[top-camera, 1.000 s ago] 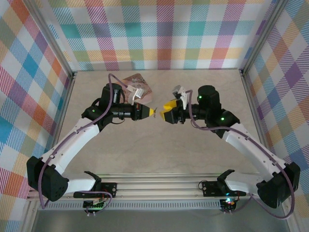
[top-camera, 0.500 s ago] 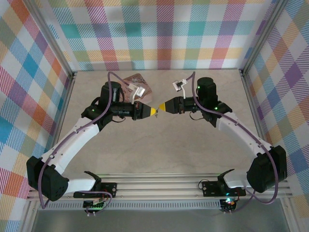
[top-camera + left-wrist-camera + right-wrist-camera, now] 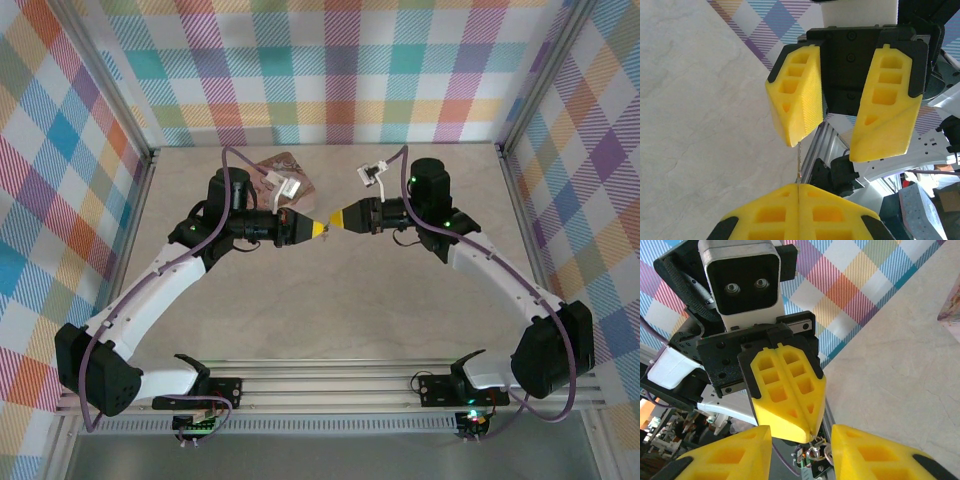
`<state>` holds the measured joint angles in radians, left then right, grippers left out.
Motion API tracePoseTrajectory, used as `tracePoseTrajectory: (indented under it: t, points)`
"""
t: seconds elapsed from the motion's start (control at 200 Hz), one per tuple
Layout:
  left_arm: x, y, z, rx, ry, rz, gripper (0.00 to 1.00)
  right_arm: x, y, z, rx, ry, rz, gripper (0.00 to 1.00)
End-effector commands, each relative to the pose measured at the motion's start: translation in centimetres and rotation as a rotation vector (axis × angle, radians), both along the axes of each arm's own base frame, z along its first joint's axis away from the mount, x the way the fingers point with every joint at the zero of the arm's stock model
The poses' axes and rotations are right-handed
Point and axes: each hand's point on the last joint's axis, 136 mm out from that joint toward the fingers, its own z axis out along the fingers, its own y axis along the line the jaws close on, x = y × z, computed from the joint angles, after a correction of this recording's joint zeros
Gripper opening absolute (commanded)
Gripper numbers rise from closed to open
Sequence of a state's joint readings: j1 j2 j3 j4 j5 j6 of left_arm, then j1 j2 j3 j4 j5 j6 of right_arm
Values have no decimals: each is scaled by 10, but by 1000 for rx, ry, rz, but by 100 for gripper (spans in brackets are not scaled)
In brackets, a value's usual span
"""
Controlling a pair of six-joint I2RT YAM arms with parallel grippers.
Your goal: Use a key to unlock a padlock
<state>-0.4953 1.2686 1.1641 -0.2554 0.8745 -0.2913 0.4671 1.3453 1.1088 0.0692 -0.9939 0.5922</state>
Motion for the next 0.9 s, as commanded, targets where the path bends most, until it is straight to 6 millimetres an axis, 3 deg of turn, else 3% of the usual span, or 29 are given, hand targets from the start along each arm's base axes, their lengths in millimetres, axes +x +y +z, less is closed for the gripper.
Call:
tracePoseTrajectory:
  t: [0.0, 0.235, 0.46, 0.515, 0.57, 0.72, 0.815, 0.895]
  points:
    - [-5, -3, 23, -45, -51, -28, 0, -6, 5, 2, 25, -12, 50, 32]
    - [-4, -4, 22, -44, -41, -23, 0, -8, 11, 0, 33, -2, 71, 18]
    - [-2, -3, 21, -38, -38, -13, 0, -10, 12, -2, 32, 3, 84, 20]
    - [-1, -3, 20, -35, -36, -9, 0, -11, 12, -2, 35, -1, 93, 14]
    - [1, -3, 18, -26, -26, 5, 0, -13, 12, 0, 37, -9, 100, 0]
    - [21, 5, 2, 50, 66, 139, 0, -9, 8, 2, -14, -67, 37, 0]
    - [31, 11, -8, 118, 91, 205, 21, 2, 0, 0, -127, -135, -54, 0]
    - [39, 20, -14, 170, 93, 270, 27, 17, -13, -7, -266, -191, -168, 0]
